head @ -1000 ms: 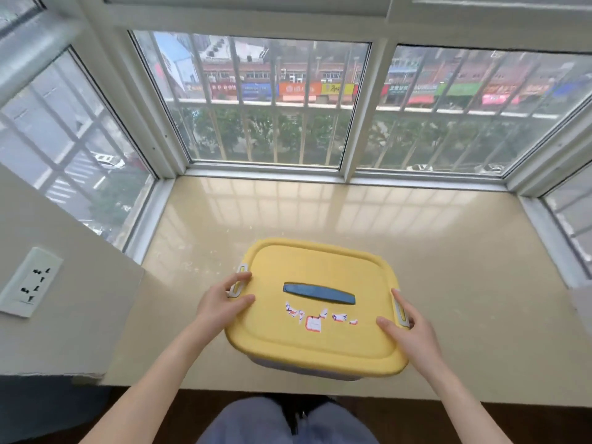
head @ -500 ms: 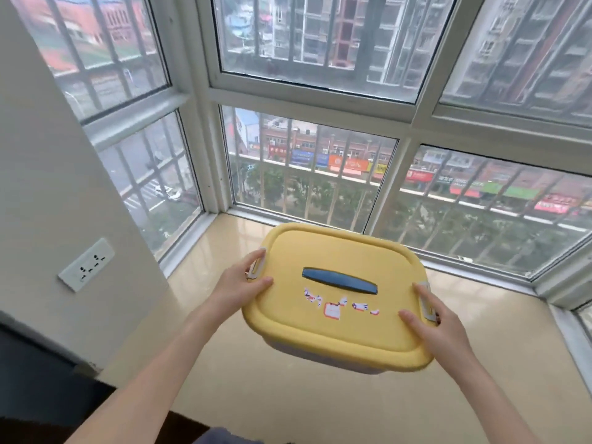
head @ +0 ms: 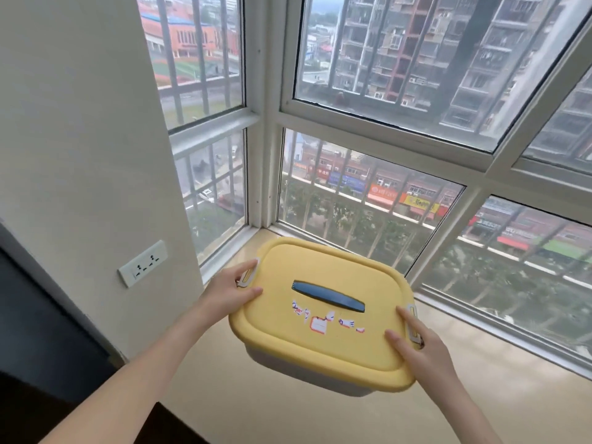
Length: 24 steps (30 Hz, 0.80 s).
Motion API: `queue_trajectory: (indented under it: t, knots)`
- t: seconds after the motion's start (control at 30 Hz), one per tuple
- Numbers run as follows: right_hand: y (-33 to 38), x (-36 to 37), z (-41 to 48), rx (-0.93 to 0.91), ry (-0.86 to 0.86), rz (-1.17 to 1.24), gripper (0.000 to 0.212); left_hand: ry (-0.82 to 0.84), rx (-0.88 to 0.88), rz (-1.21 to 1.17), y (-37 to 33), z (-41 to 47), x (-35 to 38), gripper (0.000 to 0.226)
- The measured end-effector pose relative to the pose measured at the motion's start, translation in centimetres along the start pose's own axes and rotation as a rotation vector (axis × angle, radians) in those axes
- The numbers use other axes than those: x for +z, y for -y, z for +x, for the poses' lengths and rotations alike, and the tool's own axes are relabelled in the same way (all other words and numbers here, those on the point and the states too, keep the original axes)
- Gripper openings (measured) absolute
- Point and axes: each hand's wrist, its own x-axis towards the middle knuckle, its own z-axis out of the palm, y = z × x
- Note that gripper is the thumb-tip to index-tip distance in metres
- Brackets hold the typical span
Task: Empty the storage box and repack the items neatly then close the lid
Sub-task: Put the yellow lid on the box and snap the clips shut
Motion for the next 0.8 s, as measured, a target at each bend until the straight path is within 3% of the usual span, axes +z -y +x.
queue_trajectory:
  t: [0.43,0.8]
  knots:
    - [6.8,17.9,4.7,0.099,-0.176,0.042,0.056,0.173,0.03,0.038,6.8,16.3,-11.6,0.066]
    - [1.7,25.6,12.8,0.282,-0.161,-0.05,0.064,0.224,-0.158,0.031,14.7,24.3,-6.2,0.067]
